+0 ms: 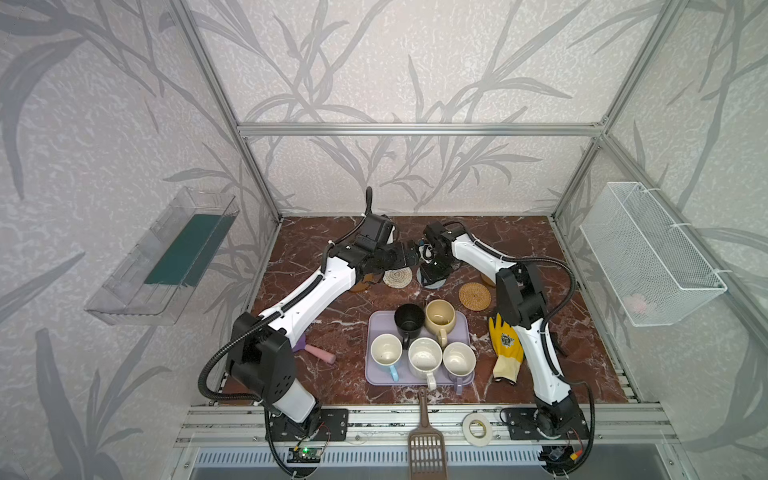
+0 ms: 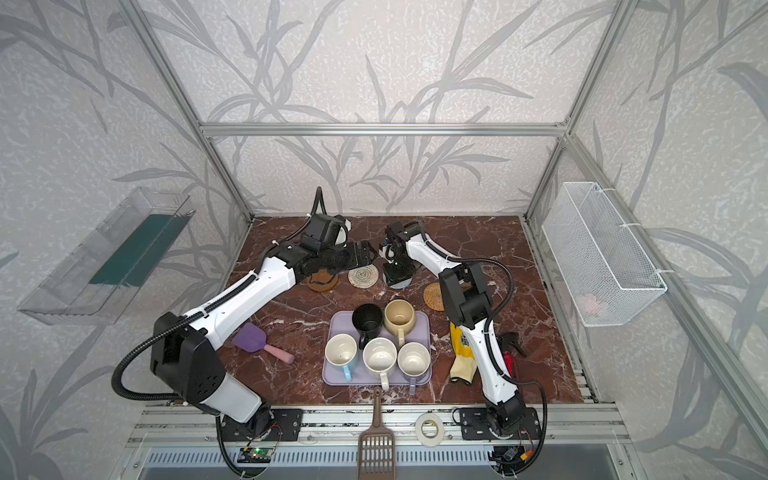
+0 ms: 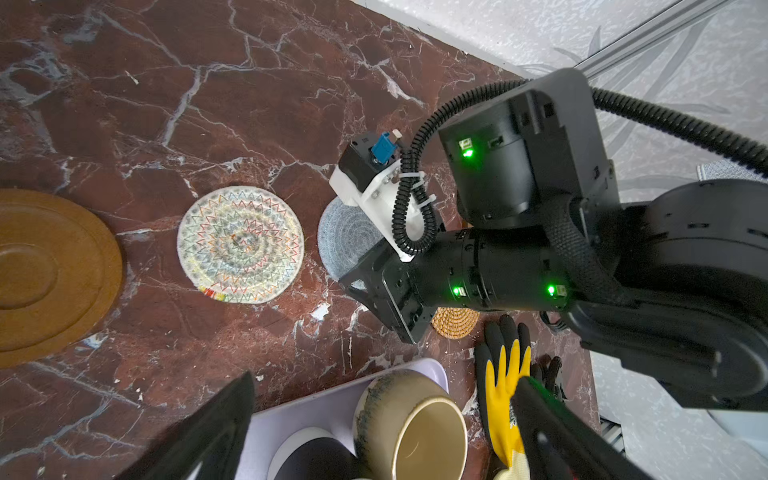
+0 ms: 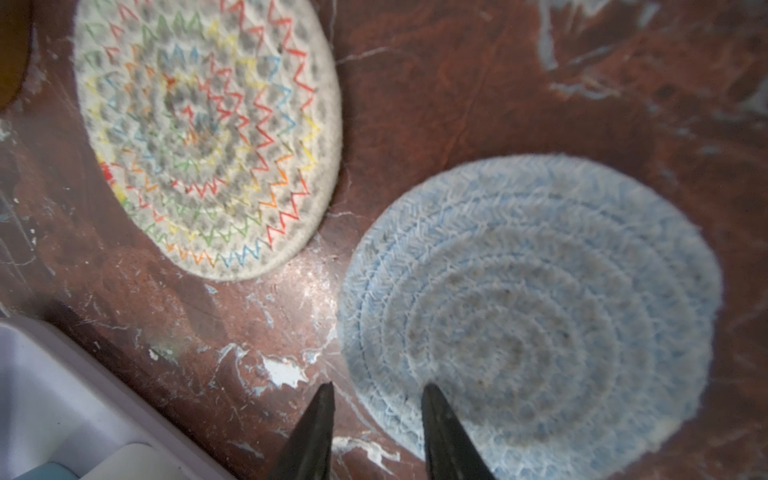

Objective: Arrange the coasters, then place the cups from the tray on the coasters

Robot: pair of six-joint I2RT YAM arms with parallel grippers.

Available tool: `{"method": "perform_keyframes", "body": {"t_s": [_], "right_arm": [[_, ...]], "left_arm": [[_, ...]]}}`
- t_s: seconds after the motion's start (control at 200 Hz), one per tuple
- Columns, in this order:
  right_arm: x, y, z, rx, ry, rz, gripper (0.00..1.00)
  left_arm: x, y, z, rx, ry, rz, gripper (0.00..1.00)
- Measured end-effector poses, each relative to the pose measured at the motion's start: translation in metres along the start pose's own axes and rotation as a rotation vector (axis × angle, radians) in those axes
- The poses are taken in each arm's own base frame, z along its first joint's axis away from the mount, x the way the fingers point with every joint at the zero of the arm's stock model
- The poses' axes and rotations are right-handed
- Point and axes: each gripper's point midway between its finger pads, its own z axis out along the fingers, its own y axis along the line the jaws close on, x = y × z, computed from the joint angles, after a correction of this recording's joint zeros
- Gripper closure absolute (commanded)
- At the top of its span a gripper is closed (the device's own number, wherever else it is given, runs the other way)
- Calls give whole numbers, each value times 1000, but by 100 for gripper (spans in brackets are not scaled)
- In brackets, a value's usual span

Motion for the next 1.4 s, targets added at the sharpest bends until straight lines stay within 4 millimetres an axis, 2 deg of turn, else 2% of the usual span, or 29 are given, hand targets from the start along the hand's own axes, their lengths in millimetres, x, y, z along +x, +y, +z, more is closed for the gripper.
{"method": "perform_keyframes", "body": {"t_s": [0.315,0.58,0.675,0.78,0.875,0.97,1.04,1.06,1.135,1.235,1.4], "right_arm": [[-5,0,0,9,-11,19,65],[-11,1,-4,9,-36,19,56],[-16,5,-16,6,-74,20,53],[-20,12,-41,1,-130,13,48],[-20,18,-68,1,-196,14,33],[-11,23,-96,11,-260,15,16],[-1,25,-113,23,-302,21,7],[2,26,-117,25,-311,24,0],[15,22,-133,59,-356,48,1],[36,15,-144,99,-398,99,1],[76,-6,-142,123,-432,202,1]], "left_arm": [[3,3,0,-5,6,3,1],[3,2,-10,3,-8,4,1],[1,-1,-18,13,-27,6,1],[-1,-5,-30,30,-50,7,1],[-1,-8,-38,48,-60,6,1],[2,-11,-41,73,-58,0,1],[7,-12,-41,92,-49,-8,1],[8,-12,-41,98,-45,-11,1],[14,-13,-39,117,-22,-20,1],[20,-17,-39,142,2,-19,1],[35,-31,-36,151,54,31,1]]}}
